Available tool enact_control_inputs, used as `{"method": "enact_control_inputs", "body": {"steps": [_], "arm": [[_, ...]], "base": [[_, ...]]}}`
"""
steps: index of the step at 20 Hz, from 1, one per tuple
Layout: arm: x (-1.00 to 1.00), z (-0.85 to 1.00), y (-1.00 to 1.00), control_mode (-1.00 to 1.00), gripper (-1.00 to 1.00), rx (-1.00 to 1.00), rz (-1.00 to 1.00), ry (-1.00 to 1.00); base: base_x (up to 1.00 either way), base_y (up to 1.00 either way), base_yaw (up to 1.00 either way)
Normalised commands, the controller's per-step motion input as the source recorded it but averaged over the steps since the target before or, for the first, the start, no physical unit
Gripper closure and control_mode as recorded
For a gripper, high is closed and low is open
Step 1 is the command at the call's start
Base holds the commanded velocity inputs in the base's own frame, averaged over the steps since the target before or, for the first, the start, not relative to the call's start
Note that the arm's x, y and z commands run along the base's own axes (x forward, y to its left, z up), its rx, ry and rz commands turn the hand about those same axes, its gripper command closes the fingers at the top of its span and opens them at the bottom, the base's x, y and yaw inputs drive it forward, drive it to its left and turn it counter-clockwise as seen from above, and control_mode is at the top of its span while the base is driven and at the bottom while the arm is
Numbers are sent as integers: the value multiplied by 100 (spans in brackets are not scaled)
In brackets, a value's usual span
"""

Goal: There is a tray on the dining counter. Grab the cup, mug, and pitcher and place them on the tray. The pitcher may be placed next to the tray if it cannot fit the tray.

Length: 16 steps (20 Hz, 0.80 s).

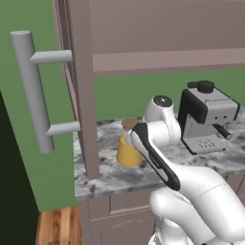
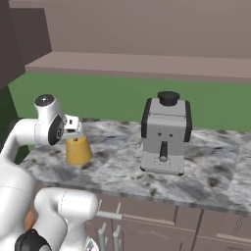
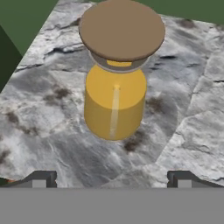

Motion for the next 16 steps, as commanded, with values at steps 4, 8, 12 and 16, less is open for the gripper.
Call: {"method": "enact_control_inputs", "body": {"steps": [4, 8, 12, 16], "arm": [[15, -9, 0, -100, -100, 0, 1, 0], [13, -7, 1, -100, -100, 0, 1, 1], [20, -8, 4, -100, -100, 0, 0, 2], [22, -8, 5, -100, -100, 0, 0, 4]], "base": [[0, 0, 0], [0, 0, 0], [0, 0, 0], [0, 0, 0]]}}
